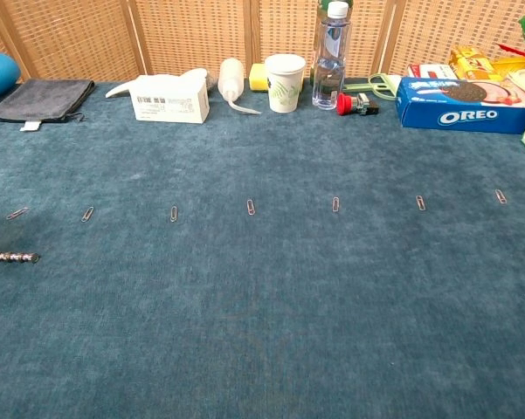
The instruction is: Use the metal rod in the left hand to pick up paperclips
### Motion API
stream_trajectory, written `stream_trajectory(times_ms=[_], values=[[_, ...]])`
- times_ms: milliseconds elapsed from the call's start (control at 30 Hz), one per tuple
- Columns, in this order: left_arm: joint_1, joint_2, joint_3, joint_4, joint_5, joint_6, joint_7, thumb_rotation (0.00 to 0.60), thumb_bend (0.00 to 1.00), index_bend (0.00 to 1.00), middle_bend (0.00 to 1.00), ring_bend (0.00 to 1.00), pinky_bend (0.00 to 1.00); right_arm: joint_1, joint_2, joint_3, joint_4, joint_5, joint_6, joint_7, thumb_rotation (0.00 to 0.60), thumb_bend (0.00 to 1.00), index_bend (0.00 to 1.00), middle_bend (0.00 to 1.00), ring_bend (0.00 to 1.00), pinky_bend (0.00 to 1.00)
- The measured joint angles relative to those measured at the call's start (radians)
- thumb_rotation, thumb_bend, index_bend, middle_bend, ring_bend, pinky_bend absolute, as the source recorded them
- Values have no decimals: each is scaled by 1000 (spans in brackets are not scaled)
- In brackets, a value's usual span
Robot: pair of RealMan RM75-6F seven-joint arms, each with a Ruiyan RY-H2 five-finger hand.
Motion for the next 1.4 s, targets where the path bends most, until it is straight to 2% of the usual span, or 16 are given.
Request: stream_trajectory(times_ms=[1400], values=[[-42,-57,23,33,-45,-37,54,600,621,483,1000,1000,1000,-20,3,0,11,6,17,21,600,274,102,168,146,258]])
